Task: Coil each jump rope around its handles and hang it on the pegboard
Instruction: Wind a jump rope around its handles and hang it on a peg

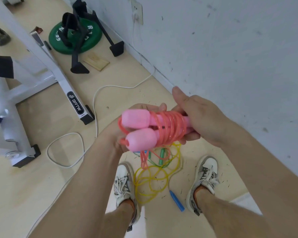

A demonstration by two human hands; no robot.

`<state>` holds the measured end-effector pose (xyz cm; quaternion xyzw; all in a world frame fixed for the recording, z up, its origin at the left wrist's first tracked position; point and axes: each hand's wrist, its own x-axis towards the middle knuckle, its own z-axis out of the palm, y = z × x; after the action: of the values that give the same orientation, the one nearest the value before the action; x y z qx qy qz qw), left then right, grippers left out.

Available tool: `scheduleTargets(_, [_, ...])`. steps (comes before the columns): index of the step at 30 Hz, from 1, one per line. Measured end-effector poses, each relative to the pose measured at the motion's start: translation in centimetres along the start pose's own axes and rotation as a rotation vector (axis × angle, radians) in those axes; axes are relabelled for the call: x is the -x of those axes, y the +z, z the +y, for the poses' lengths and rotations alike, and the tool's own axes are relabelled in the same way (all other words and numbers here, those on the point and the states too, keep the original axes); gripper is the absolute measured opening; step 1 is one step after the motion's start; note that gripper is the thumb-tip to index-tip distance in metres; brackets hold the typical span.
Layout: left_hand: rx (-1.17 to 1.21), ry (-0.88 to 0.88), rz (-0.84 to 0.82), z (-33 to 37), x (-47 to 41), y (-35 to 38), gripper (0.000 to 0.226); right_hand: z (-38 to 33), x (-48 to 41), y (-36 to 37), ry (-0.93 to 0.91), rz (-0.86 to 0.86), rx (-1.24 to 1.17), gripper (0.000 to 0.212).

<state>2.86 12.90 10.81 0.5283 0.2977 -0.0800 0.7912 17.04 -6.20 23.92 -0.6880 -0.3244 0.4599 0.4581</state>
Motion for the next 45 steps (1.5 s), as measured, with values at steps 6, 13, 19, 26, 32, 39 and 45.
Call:
scheduleTargets(6, [-0.206,0.219,-0.06,5.8,4.5,10.7,0.051,0.5,-1.0,0.5,-0.025,0.287,-0.27,0.051])
scheduleTargets(13, [-0.169,0.365,0.252,5.4,3.1,12.2,0.023,0.8,-1.5,1.7,0.021,0.465,-0.363,0.053])
scheduleTargets(19, [-0.676,0.532,0.441,4.2,2.8,13.4,0.011,1.6,-2.9,-0.3,0.119,0.604,-0.467,0.052])
scheduleTargets(26, [-1.495,0.776,0.636,4.8,3.6,13.2,0.017,3.5,-3.2,-0.6,-0.037,0.797,0.373,0.054])
scheduleTargets(32, [-1.463,0.862,0.502,4.9,4.0,13.3,0.026,3.4,-2.6,-0.9,0.103,0.603,0.766,0.041])
scheduleTargets(39, [-1.335,0.864,0.455,5.8,3.9,11.6,0.028,3.3,-2.5,0.1,0.196,0.311,0.577,0.051])
scheduleTargets(45, [-0.882,0.519,0.266,6.0,4.1,10.6,0.009,2.3,-1.8,-0.1,0.16,0.109,0.473,0.06])
